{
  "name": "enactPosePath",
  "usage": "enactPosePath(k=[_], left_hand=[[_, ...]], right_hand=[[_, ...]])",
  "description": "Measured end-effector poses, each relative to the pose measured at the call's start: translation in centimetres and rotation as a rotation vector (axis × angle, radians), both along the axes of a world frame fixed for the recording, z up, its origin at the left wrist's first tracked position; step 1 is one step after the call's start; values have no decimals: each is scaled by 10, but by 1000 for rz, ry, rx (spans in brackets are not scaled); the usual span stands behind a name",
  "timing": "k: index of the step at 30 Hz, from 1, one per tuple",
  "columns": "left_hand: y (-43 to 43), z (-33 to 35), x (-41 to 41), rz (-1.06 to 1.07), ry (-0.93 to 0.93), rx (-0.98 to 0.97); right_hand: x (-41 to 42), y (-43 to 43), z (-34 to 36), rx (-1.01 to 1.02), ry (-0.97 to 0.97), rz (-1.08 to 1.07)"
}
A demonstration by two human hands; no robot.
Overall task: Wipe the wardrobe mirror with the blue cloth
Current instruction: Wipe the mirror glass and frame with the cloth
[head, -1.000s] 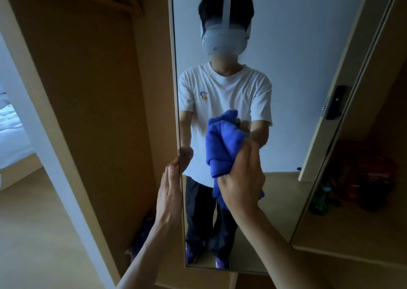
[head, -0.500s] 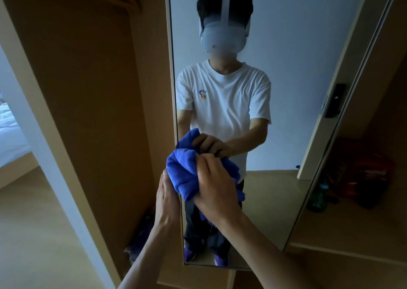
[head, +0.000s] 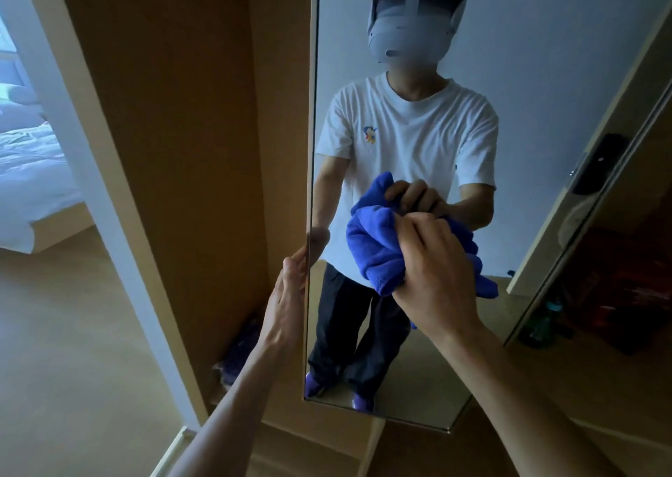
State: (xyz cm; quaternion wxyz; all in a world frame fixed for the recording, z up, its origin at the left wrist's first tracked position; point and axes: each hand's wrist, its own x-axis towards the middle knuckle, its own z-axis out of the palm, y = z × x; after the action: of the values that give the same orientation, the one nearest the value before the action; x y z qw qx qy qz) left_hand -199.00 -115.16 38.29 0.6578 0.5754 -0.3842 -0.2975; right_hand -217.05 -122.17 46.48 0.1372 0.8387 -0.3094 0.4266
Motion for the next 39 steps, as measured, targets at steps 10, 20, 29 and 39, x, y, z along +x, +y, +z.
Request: enactPosePath(k=[10,20,29,39], left_hand=[[3,-12,12,-54,62,49],[-3,-19,24,-82,131,36],[-3,-21,31,-136,69,51],[-4,-23,38,-179,0,74]], right_hand=[[22,6,-4,-50,59,10],[58,21,-104,65,359,-28],[59,24,-121,104,456,-68],[59,23,-7,-56,98,-91]])
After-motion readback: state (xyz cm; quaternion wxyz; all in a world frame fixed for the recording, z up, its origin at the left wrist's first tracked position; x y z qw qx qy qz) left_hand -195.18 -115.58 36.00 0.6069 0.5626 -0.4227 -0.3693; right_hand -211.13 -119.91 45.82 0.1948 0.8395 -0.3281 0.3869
